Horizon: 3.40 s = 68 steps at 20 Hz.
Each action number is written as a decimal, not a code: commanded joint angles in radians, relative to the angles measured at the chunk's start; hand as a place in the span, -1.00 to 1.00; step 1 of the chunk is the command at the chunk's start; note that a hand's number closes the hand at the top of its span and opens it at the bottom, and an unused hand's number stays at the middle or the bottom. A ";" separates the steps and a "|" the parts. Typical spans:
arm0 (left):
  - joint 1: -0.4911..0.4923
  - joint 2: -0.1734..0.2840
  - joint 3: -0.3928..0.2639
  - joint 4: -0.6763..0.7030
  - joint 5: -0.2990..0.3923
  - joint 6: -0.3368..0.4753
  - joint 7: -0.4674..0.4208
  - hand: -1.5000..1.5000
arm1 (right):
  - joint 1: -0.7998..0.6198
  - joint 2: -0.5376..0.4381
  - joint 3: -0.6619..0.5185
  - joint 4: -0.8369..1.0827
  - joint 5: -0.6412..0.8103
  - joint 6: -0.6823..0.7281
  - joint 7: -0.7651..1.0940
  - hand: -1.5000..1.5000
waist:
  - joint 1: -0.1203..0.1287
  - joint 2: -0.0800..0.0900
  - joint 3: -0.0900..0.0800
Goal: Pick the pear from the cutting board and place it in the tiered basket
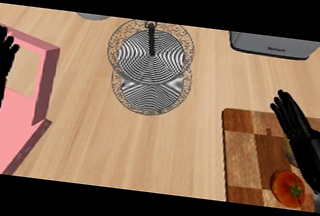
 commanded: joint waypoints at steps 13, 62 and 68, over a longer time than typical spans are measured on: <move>-0.013 -0.199 -0.230 0.077 0.077 -0.185 0.150 0.00 | 0.057 -0.086 -0.314 0.303 0.134 -0.188 -0.133 -1.00 | -0.025 0.011 0.010; 0.005 -0.237 -0.170 0.116 0.014 -0.269 0.157 0.00 | -0.263 -0.144 0.229 0.032 0.876 0.197 1.321 -1.00 | -0.021 0.010 0.009; 0.027 -0.259 -0.168 0.065 -0.020 -0.250 0.171 0.00 | -0.170 -0.101 0.203 0.027 0.987 0.159 1.284 -1.00 | -0.020 0.010 0.010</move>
